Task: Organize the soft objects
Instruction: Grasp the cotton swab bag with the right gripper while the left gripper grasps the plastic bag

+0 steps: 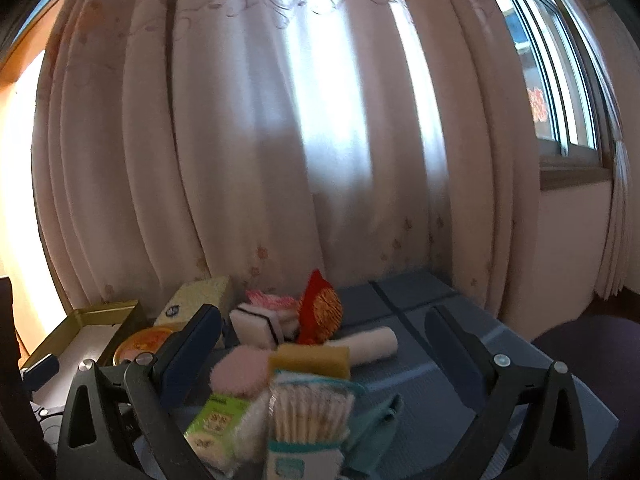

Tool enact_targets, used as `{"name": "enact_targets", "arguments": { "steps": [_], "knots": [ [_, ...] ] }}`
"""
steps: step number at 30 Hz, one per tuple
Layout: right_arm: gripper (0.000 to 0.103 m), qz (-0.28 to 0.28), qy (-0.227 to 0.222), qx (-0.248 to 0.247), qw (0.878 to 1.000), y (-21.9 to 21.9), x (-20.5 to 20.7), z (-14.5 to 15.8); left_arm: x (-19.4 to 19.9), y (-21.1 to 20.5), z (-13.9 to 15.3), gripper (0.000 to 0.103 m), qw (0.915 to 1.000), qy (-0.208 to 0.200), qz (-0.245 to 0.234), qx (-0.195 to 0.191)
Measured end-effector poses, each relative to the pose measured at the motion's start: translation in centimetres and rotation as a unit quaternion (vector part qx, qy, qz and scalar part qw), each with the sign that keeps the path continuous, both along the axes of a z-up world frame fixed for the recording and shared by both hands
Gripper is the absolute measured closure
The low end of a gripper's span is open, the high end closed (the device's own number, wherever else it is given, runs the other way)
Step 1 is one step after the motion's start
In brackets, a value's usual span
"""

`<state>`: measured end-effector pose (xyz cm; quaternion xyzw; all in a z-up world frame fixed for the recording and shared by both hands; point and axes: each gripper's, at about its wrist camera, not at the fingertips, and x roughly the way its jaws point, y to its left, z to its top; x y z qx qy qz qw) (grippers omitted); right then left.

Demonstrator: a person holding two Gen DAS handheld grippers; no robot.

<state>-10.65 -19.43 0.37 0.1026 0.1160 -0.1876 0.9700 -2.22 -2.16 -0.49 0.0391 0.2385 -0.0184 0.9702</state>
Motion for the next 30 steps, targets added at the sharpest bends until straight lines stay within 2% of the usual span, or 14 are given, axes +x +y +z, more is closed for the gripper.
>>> {"name": "enact_targets", "arguments": {
  "steps": [3, 11, 14, 16, 19, 23, 24, 26, 28, 30],
  "knots": [
    [0.001, 0.001, 0.010, 0.010, 1.000, -0.7, -0.8, -0.3, -0.2, -0.1, -0.1, 0.000, 0.9999, 0.006, -0.007, -0.004],
    [0.001, 0.017, 0.040, -0.008, 0.999, -1.5, -2.9, -1.3, -1.3, 0.2, -0.4, 0.000, 0.9982, 0.032, -0.046, -0.020],
    [0.013, 0.038, 0.061, 0.006, 0.997, -1.8, -3.9, -2.0, -1.8, 0.3, -1.0, 0.003, 0.9966, 0.048, -0.062, -0.025],
    [0.023, 0.058, 0.081, 0.022, 0.995, -1.8, -4.0, -2.7, -2.2, -0.1, -1.6, 0.012, 0.9946, 0.065, -0.078, -0.022],
    [0.027, 0.094, 0.108, 0.052, 0.988, -1.4, -3.3, -3.6, -2.7, -0.3, -2.1, 0.013, 0.9918, 0.081, -0.096, -0.023],
    [0.031, 0.127, 0.137, 0.088, 0.979, -1.0, -1.7, -4.8, -3.4, -0.4, -2.2, 0.013, 0.9928, 0.073, -0.095, -0.007],
    [0.035, 0.136, 0.143, 0.093, 0.976, -0.8, -1.2, -5.1, -3.5, -0.4, -2.1, 0.013, 0.9933, 0.069, -0.093, -0.004],
    [0.037, 0.141, 0.154, 0.087, 0.974, -0.4, -0.5, -5.4, -3.6, -0.3, -2.0, 0.013, 0.9935, 0.066, -0.093, -0.005],
    [0.045, 0.150, 0.168, 0.096, 0.970, -0.4, 0.4, -5.8, -3.6, -0.1, -1.9, 0.013, 0.9933, 0.067, -0.094, -0.009],
    [0.046, 0.162, 0.190, 0.115, 0.962, -0.6, 1.6, -6.3, -3.5, 0.0, -1.9, 0.013, 0.9930, 0.068, -0.095, -0.011]
  ]
}}
